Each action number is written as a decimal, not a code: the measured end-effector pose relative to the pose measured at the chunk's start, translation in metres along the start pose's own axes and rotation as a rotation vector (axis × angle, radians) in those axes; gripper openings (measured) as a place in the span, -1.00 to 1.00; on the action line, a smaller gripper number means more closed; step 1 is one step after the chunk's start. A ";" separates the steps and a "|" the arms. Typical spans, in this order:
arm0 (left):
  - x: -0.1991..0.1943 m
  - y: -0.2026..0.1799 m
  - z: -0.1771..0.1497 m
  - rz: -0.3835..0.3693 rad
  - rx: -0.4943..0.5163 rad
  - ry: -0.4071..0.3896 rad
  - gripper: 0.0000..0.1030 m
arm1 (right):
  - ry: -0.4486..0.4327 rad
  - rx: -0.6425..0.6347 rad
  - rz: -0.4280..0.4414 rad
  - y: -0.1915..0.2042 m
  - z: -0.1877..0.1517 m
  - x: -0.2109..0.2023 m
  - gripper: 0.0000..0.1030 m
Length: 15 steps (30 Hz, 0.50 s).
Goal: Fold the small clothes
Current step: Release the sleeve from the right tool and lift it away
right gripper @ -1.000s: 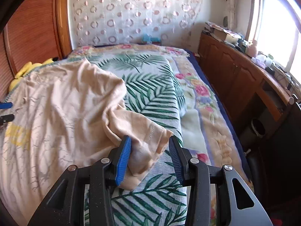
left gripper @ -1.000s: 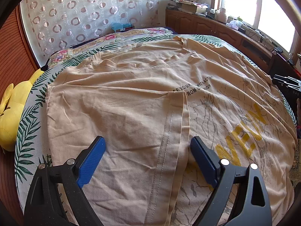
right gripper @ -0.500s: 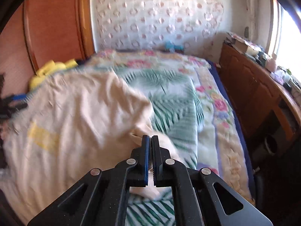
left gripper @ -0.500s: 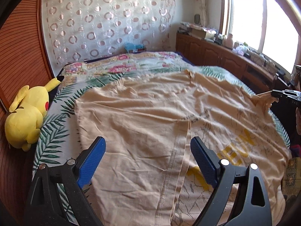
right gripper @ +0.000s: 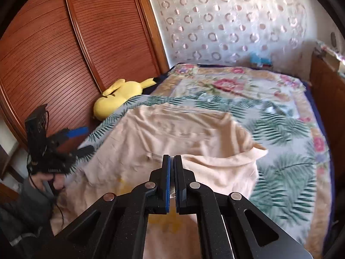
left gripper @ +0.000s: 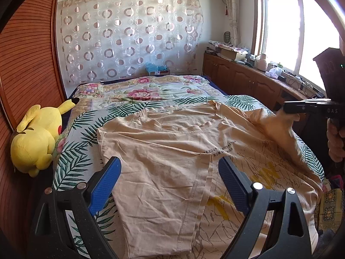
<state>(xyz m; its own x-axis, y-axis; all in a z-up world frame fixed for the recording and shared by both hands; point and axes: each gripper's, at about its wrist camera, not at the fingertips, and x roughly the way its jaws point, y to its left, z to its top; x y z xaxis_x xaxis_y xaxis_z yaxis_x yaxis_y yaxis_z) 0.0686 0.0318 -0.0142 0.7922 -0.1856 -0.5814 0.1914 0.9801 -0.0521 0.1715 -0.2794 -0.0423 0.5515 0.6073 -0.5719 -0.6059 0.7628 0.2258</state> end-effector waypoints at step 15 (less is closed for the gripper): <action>0.001 -0.004 -0.012 -0.022 -0.011 0.014 0.79 | 0.093 0.005 -0.221 -0.016 -0.053 0.011 -0.36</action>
<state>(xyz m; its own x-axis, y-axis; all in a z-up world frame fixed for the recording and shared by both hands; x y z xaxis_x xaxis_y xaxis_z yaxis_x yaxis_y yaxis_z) 0.0621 0.0288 -0.0247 0.7797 -0.2061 -0.5912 0.2020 0.9766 -0.0740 0.1564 -0.2968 -0.0941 0.6151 0.4030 -0.6776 -0.4735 0.8761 0.0913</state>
